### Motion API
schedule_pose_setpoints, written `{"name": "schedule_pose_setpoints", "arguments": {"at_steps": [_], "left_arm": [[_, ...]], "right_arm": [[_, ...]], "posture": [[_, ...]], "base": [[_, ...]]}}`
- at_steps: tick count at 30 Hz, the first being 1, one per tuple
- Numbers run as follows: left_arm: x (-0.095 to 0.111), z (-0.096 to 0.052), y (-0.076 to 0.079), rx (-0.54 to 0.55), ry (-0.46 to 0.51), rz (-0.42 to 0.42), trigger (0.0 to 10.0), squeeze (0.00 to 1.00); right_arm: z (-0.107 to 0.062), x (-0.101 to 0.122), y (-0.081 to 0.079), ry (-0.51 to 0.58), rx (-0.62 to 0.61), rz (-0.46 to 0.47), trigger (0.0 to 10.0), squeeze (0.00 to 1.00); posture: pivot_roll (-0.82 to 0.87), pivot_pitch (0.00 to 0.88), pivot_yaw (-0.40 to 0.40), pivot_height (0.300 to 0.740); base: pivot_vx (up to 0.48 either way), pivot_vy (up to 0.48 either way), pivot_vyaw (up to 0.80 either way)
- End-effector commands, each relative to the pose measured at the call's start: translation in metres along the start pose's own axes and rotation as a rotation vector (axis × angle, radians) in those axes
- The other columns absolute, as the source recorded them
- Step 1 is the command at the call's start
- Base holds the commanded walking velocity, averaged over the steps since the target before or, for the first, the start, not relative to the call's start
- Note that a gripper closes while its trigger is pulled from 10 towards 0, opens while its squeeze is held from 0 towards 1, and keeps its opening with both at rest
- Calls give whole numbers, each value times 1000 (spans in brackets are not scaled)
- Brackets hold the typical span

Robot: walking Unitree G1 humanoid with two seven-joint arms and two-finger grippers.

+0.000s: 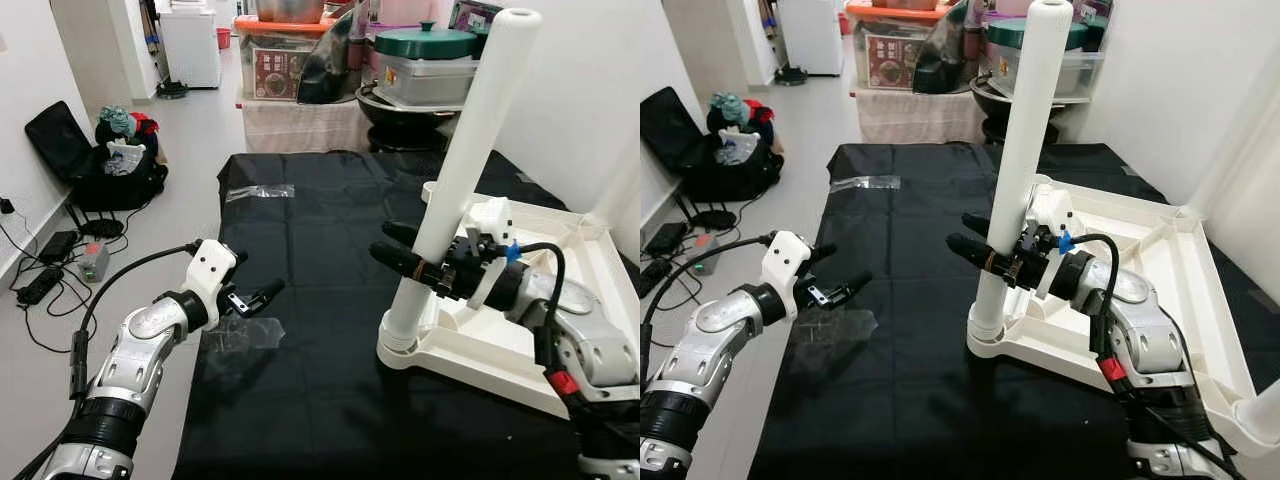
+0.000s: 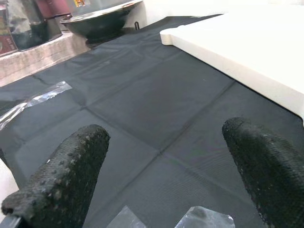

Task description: Building children table

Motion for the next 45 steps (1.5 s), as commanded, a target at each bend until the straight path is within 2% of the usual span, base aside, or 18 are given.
{"name": "schedule_pose_setpoints", "arguments": {"at_steps": [1,11,17,20,25,26,28,29,30,31,32,33,34,36,42,45], "left_arm": [[0,2,1,-11,-4,10,10000,0],[-2,-1,0,-10,-10,6,10000,0],[-3,-2,0,-9,-13,4,10000,0],[-3,-2,-1,-7,-18,-1,10000,0],[-4,-2,0,-10,-19,-4,10000,0],[-4,-2,0,-11,-19,-10,10000,0],[-4,-2,0,-11,-19,-10,10000,0],[-4,-1,0,-12,-19,-13,10000,0],[-4,-1,0,-12,-19,-13,10000,0],[-4,-1,1,-12,-19,-18,10000,0],[-4,-1,1,-12,-19,-18,10000,0],[-5,-1,1,-11,-20,-22,10000,0],[-5,-1,1,-11,-20,-22,10000,0],[-7,-1,2,-10,-23,-26,10000,0],[-7,0,2,-8,-23,-27,10000,0],[-7,-1,2,-4,-23,-28,10000,0]], "right_arm": [[-4,-12,-4,-44,5,35,0,0],[-9,-23,-20,-78,80,94,0,0],[-11,-29,-24,-98,91,105,0,0],[-7,-28,-36,-72,119,163,0,0],[-3,-25,-46,-45,143,212,0,0],[-1,-23,-55,-28,163,244,0,0],[-1,-23,-55,-28,163,244,0,0],[2,-21,-67,-12,193,278,0,0],[2,-21,-67,-12,193,278,0,0],[5,-19,-82,3,227,310,0,0],[5,-19,-82,3,227,310,0,0],[7,-19,-98,9,260,336,0,0],[7,-19,-98,9,260,336,0,0],[9,-22,-112,9,285,363,0,0],[10,-26,-107,-5,260,364,0,0],[11,-31,-99,-33,221,370,0,0]], "posture": [[58,0,-40,740],[63,0,-46,740],[64,0,-47,740],[63,0,-46,740],[61,0,-46,740],[60,0,-46,740],[60,0,-46,740],[59,0,-49,740],[59,0,-49,740],[59,0,-48,740],[59,0,-48,740],[58,0,-52,740],[58,0,-52,740],[58,0,-53,740],[57,0,-56,740],[56,0,-63,740]], "base": [[0,0,0],[0,0,0],[0,0,0],[0,0,0],[0,0,0],[0,0,0],[0,0,0],[0,0,0],[0,0,0],[0,0,0],[0,0,0],[0,0,0],[0,0,0],[0,0,0],[0,0,0],[0,0,0]]}}
Point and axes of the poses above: a point about 5 cm out from each wrist's last joint towards the gripper, its own z axis pointing out of the wrist towards the gripper, its own x axis along the axis of the wrist's last joint, y = z × x, the point moved 6 cm from there along z, pointing out of the wrist towards the gripper, and after that the axes turned 11 degrees about -z, right-handed, at the moved point
